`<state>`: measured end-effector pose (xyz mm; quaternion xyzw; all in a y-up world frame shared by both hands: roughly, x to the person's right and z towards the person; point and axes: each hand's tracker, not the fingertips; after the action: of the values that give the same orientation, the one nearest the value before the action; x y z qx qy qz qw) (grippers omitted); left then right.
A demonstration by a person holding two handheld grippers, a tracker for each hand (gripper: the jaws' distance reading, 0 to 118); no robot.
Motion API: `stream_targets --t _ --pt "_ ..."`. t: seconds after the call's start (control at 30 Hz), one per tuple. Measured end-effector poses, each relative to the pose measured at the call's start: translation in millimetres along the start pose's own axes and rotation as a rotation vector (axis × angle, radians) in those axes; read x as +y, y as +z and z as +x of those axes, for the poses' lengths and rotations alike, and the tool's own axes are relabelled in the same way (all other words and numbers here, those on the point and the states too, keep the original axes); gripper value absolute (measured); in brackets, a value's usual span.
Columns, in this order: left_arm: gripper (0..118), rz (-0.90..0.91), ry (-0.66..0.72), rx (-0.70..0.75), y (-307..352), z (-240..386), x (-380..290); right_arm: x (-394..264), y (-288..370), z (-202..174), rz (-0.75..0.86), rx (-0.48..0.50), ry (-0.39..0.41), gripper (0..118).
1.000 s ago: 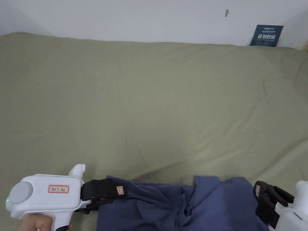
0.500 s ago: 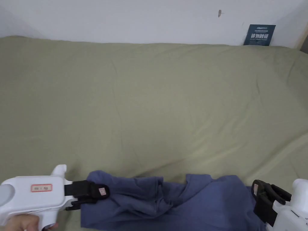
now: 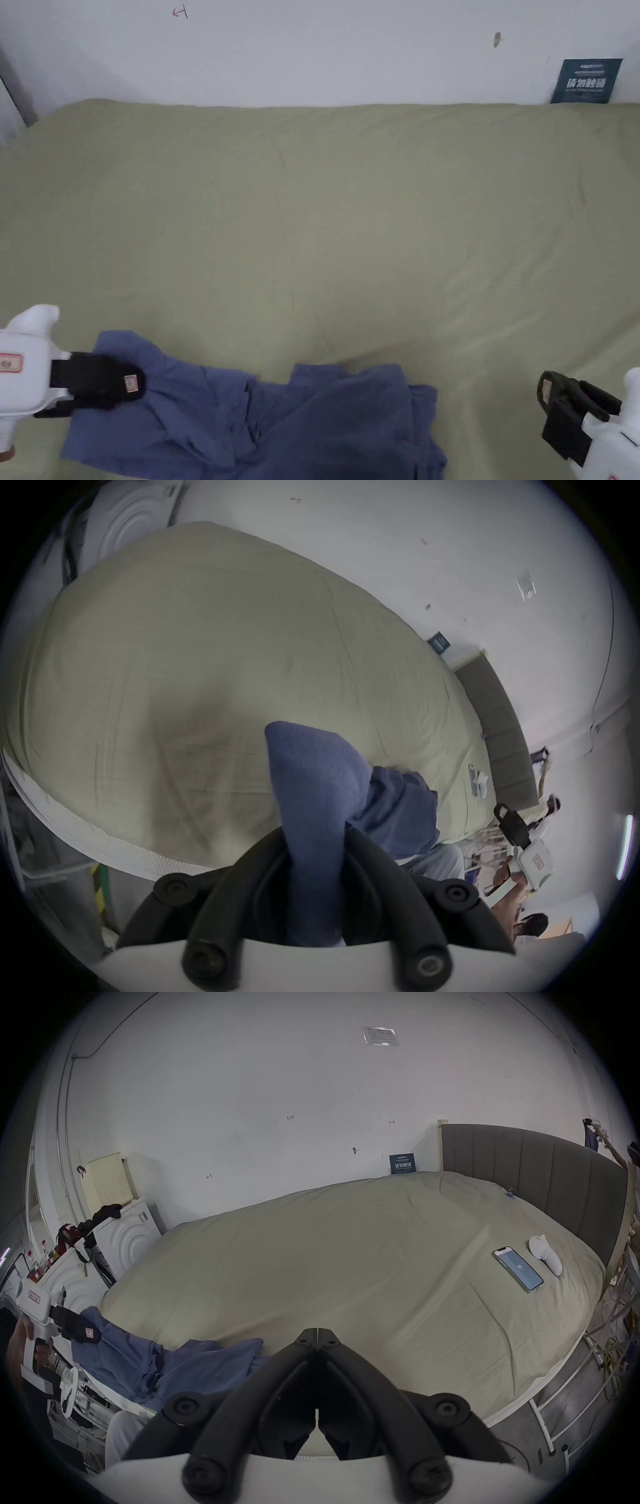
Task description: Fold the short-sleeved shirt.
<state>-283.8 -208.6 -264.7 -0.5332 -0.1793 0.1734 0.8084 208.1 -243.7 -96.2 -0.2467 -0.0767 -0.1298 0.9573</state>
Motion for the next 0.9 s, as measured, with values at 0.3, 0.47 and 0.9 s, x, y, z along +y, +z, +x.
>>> stream_targets --t 0.3,0.47,0.9 --pt "10 -0.089 -0.239 0.016 -45 137 -12 -1 9 13 0.007 -0.007 -0.032 1" --pt "10 -0.161 -0.274 0.063 -120 189 -31 -4 13 21 0.020 -0.031 -0.043 1" --pt "1 -0.094 -0.138 -0.241 -145 166 -37 -8 18 47 0.002 -0.082 -0.103 1"
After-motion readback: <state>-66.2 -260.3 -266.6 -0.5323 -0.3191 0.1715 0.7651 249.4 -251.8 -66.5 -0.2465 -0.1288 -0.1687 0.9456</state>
